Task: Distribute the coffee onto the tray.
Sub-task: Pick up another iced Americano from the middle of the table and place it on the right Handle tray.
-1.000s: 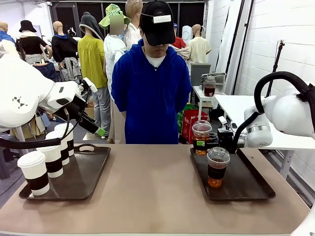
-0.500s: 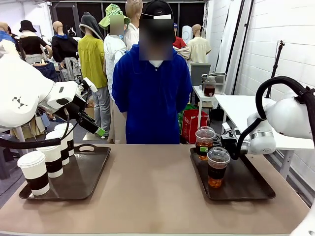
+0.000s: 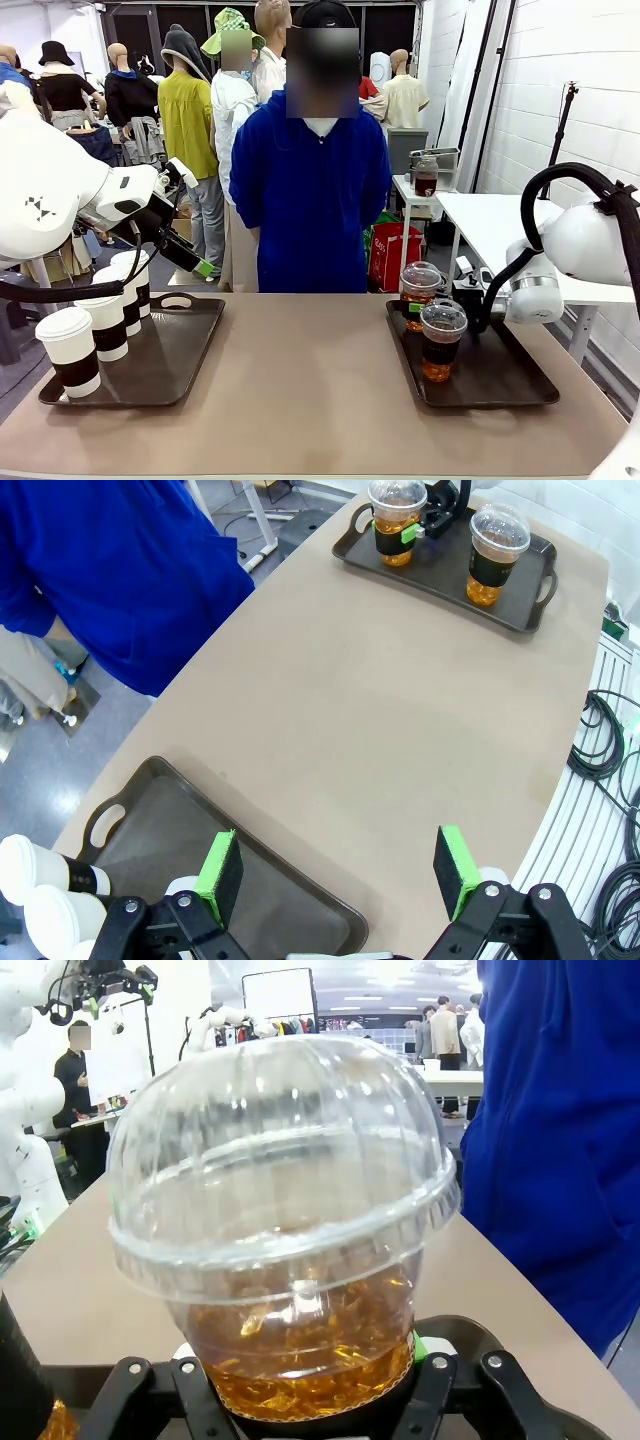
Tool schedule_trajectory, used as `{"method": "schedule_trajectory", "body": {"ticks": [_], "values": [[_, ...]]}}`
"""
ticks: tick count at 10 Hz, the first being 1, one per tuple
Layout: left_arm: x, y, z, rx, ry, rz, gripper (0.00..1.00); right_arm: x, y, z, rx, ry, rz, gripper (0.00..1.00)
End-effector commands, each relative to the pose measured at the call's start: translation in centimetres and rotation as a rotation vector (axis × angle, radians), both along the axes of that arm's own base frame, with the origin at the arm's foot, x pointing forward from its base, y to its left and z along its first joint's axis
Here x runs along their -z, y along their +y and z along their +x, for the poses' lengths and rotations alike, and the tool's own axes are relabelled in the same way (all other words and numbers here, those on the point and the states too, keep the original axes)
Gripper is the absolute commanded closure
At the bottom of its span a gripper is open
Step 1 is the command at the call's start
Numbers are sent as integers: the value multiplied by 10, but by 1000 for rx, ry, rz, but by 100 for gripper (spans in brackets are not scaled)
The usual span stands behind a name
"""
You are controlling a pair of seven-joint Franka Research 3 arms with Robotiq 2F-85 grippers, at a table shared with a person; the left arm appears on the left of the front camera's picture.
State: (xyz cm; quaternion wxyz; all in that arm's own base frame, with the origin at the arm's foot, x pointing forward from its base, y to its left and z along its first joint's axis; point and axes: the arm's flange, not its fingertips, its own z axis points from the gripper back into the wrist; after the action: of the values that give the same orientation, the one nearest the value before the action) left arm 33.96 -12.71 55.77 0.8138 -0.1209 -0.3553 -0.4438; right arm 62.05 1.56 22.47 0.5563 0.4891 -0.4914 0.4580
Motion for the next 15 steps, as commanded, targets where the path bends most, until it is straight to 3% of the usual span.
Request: {"method": "schedule_trajectory", "body": {"ticks": [1,5,7,15], "values": [[0,1,0,-1,2,-3,0,-1,-4,4,19,-15,54,39],[0,1,0,-1,2,-3,0,5,-4,7,29,12,52,39],[0,1,0,-1,2,-3,0,5,-4,7,32,38,53,0],[0,1,0,-1,2,-3,0,-2,-39,-15,119,103,31,0]]}}
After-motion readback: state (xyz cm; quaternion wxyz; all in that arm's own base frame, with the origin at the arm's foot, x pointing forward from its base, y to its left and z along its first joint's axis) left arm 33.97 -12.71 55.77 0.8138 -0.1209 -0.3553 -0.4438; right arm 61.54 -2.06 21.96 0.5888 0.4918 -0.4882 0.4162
